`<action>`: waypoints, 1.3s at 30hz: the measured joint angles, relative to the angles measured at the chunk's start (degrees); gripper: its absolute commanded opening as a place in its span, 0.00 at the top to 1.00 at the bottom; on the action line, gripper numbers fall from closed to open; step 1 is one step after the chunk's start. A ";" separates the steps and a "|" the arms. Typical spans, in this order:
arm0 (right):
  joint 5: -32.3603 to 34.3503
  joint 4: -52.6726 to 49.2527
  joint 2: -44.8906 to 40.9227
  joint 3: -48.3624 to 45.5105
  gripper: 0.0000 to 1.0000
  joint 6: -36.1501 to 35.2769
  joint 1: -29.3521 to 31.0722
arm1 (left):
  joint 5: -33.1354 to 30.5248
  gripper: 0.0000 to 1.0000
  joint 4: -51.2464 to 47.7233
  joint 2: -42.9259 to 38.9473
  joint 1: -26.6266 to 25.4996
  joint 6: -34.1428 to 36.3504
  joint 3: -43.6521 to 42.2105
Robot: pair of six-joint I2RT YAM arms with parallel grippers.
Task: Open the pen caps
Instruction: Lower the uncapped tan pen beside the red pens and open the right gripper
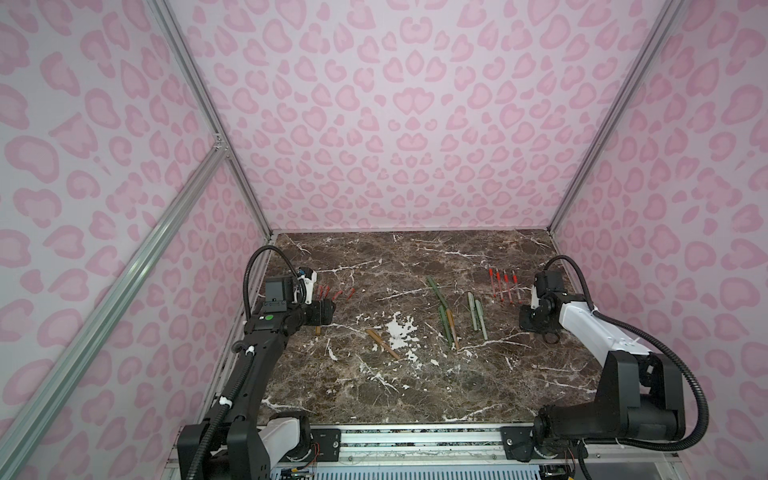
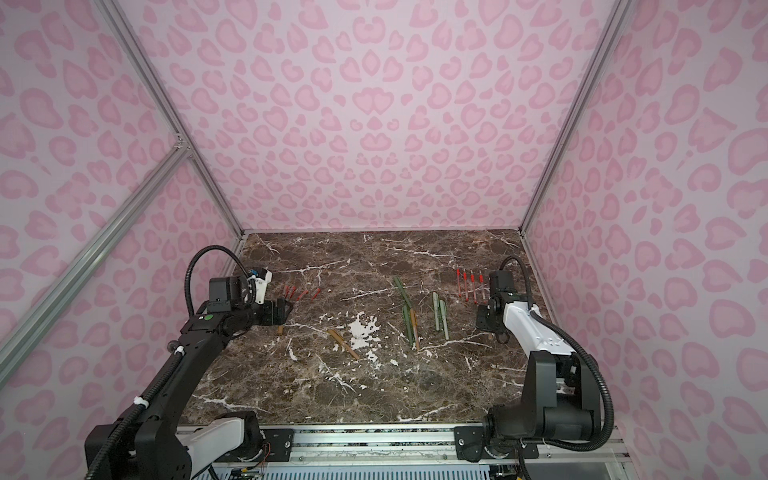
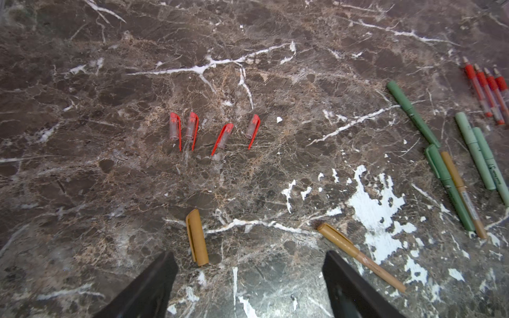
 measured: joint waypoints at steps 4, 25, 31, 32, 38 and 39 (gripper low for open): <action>0.79 0.07 4.33 0.96 0.98 -0.35 0.07 | 1.44 0.07 1.60 -1.46 0.63 -1.22 -0.07; 3.52 -0.44 12.39 3.48 0.73 -0.57 0.17 | 2.69 0.02 1.55 -2.05 1.14 -1.75 1.55; 3.52 -0.42 11.08 2.91 0.68 -0.50 0.15 | 2.71 0.01 1.38 -1.99 1.36 -2.29 1.66; 3.32 -0.66 10.43 2.78 0.67 -0.50 0.17 | 2.71 0.01 1.40 -1.99 1.40 -2.32 1.68; 3.37 -1.40 3.23 2.67 0.62 -0.28 0.90 | 2.71 0.00 1.31 -1.99 1.55 -2.38 1.73; 3.37 -1.79 2.03 2.75 0.62 -0.28 1.27 | 2.71 0.00 1.22 -1.99 1.60 -2.51 1.79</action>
